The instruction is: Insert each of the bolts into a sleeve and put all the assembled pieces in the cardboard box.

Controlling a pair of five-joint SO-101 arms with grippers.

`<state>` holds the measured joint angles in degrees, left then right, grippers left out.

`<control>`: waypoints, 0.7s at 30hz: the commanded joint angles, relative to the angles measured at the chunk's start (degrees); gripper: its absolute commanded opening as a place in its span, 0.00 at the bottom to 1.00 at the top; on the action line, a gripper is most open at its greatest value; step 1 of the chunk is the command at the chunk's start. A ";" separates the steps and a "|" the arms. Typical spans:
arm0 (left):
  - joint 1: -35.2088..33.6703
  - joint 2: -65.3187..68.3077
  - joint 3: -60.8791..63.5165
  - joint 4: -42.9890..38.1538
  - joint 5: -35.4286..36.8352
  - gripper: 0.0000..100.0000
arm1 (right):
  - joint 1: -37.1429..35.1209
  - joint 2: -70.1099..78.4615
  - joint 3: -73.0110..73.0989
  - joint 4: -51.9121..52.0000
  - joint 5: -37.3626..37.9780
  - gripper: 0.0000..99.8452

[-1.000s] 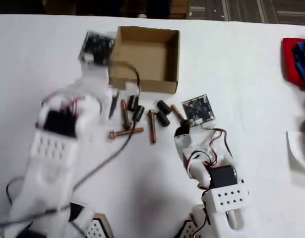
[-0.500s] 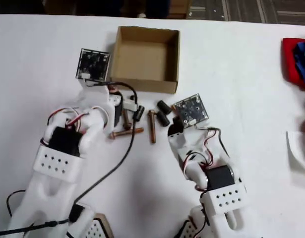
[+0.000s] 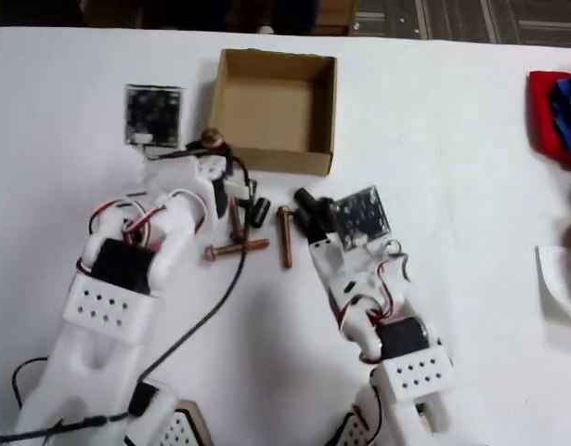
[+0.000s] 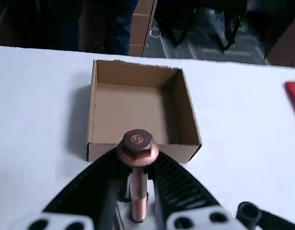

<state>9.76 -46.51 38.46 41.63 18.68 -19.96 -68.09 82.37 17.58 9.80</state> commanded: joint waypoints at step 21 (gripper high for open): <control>20.66 -0.09 -5.93 -10.37 6.24 0.03 | 0.04 -34.07 14.59 3.12 -1.76 0.02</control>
<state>27.34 -47.91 38.11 32.75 24.66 -19.96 -101.05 96.53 20.40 8.57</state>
